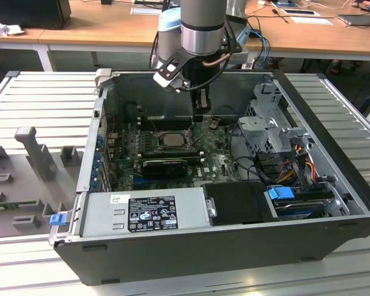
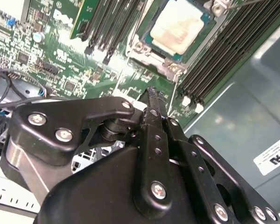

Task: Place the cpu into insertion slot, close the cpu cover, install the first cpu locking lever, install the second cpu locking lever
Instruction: 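Close the cpu cover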

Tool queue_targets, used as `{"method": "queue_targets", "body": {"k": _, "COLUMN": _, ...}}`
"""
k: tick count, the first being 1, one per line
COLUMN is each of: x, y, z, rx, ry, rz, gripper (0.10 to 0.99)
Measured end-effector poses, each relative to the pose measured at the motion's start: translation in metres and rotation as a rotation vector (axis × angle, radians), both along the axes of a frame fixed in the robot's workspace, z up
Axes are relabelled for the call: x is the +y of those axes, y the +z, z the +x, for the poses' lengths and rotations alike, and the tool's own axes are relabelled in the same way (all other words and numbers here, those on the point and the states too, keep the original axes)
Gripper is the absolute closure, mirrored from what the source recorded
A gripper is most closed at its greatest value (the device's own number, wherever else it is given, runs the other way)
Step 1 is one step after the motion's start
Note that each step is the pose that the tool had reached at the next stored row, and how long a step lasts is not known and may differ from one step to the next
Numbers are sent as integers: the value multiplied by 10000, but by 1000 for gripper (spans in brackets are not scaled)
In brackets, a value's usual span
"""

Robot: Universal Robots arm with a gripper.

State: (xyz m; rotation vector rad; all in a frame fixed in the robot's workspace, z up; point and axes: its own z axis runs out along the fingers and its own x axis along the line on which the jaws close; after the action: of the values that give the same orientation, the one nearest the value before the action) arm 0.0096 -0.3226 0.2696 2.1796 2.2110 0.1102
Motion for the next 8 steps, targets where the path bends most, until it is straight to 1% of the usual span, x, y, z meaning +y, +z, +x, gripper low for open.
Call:
{"method": "queue_targets", "body": {"k": 6, "x": 0, "y": -1, "z": 106, "rx": 10, "ry": 0, "rz": 2, "gripper": 980}}
{"method": "queue_targets", "body": {"k": 8, "x": 0, "y": -1, "z": 116, "rx": 10, "ry": 1, "rz": 1, "gripper": 980}}
